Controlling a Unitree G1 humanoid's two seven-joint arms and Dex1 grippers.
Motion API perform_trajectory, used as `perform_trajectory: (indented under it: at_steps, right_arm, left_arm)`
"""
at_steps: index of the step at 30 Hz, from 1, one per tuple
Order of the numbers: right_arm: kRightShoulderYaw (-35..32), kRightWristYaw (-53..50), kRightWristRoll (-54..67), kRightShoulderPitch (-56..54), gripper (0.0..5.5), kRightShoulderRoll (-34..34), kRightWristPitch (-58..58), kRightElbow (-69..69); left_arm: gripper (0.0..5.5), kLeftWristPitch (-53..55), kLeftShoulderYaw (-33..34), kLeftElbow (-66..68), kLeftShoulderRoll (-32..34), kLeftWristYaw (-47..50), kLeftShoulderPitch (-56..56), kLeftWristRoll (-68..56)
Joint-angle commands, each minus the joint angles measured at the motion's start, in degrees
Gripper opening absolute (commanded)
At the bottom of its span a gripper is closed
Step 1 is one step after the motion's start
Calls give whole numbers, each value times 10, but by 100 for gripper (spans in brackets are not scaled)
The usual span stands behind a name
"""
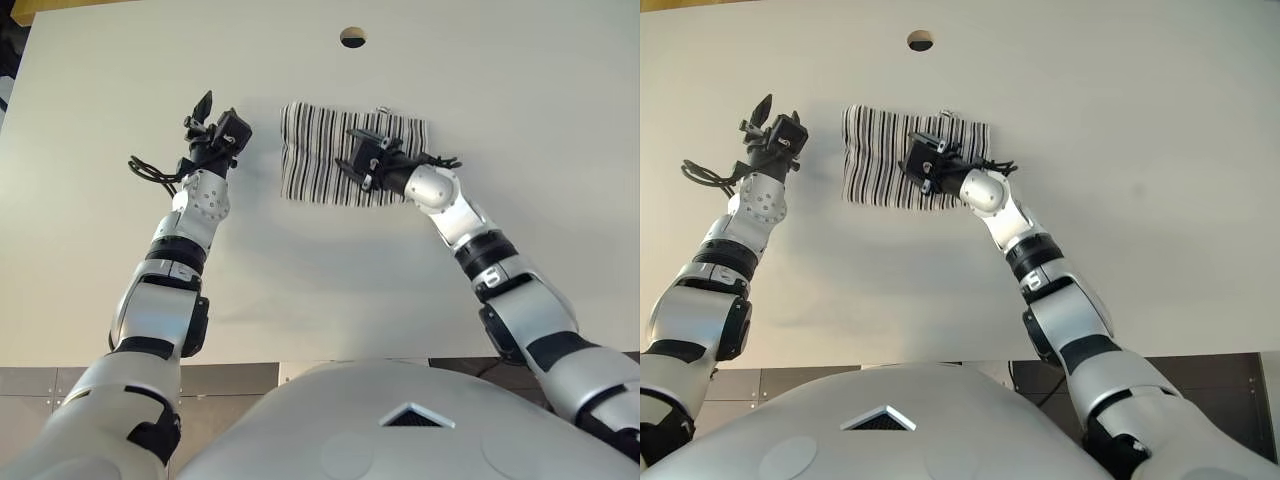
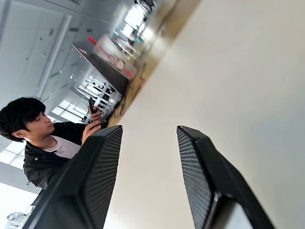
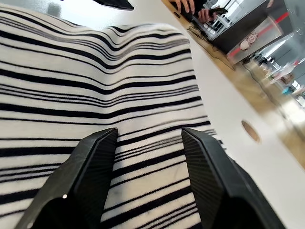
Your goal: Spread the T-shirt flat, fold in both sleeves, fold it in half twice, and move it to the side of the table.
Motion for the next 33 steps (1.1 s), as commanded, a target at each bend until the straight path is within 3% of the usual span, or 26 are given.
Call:
perform_trajectory:
  at_steps: [1,3,9,17,20,22,27,33]
  right_arm:
    - [-100,-28,75,-12,248,1,100,119]
    - [-181,-51,143,-13,248,-18,128,140]
    - [-382,-249,268,-7,248,-148,113,191]
    - [-456,-292,288,37,248,-197,26,188]
    - [-431,-334,243,49,248,-190,-91,115]
    - [-374,-365,165,80,248,-147,-175,-41]
    - [-230,-410,-26,172,248,-47,-201,-314]
    - [-137,-407,-105,216,248,6,-185,-341]
  left_arm:
    - [212,-34,43,-62,-19,31,36,-46]
    - [212,-69,59,-98,-41,13,57,-83]
    - [212,-97,109,-91,-113,5,70,-167]
    - [212,-193,98,-158,-191,11,107,-151]
    - [212,-193,87,-196,-212,14,106,-132]
    - [212,-198,80,-223,-224,23,100,-109]
    - [212,-218,51,-301,-256,27,108,-67]
    - [212,-219,47,-253,-279,54,110,-54]
